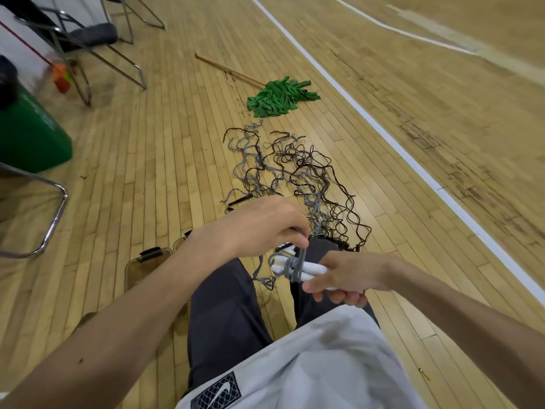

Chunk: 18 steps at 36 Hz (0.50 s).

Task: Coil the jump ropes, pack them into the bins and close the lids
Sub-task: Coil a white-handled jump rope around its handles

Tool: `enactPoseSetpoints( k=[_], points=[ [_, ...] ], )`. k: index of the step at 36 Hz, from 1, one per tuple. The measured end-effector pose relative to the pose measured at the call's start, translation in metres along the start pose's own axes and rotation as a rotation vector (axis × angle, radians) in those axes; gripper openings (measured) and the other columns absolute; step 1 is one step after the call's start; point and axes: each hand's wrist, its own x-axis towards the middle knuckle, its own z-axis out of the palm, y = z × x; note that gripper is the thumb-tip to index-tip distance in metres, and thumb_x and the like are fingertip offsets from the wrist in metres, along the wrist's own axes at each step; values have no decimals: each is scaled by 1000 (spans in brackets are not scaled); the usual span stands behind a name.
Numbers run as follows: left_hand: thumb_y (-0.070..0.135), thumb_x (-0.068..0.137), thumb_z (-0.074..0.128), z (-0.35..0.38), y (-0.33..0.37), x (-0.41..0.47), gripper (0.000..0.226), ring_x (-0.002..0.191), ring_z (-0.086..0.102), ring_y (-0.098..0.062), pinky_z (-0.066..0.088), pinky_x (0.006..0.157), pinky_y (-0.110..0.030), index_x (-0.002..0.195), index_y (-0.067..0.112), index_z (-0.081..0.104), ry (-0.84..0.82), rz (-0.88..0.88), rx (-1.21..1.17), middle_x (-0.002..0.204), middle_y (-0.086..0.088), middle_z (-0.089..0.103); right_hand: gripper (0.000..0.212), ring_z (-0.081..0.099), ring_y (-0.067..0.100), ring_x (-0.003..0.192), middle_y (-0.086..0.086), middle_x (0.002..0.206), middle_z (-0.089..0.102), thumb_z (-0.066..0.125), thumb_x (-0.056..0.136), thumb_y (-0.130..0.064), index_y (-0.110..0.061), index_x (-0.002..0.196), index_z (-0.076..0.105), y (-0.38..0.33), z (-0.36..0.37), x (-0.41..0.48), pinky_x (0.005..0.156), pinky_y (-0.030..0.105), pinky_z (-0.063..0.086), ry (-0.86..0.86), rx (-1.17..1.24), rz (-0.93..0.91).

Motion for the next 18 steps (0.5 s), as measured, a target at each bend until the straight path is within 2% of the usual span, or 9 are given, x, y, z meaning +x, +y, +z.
enactPoseSetpoints(
  k=[7, 12, 15, 18],
  points=[
    [30, 94, 68, -2, -7, 8, 14, 90, 59, -2, 46, 79, -20, 98, 19, 77, -94, -101, -239, 94, 12, 70, 32, 33, 14, 44, 0, 58, 43, 58, 101, -37, -10, 85, 60, -11, 7, -9, 42, 22, 31, -51, -66, -30],
    [27, 93, 71, 6, -17, 9, 17, 87, 66, -12, 50, 80, -28, 99, 14, 78, -152, -160, -393, 93, 2, 75, 29, 33, 15, 44, 0, 58, 43, 60, 101, -34, -10, 85, 60, -14, 12, -16, 42, 21, 31, -84, -88, -59],
    [22, 93, 71, 14, -21, 7, 14, 73, 63, -7, 51, 69, -22, 98, 12, 79, -153, -199, -541, 86, 3, 74, 28, 33, 14, 44, 0, 57, 42, 60, 101, -33, -10, 86, 60, -14, 12, -19, 41, 22, 31, -95, -84, -80],
    [20, 93, 71, 25, -26, 3, 8, 63, 55, -9, 44, 59, -29, 89, 21, 77, -164, -211, -685, 71, 10, 69, 28, 33, 14, 44, -2, 55, 41, 60, 101, -33, -10, 86, 61, -14, 14, -21, 41, 22, 31, -107, -62, -94]
  ],
)
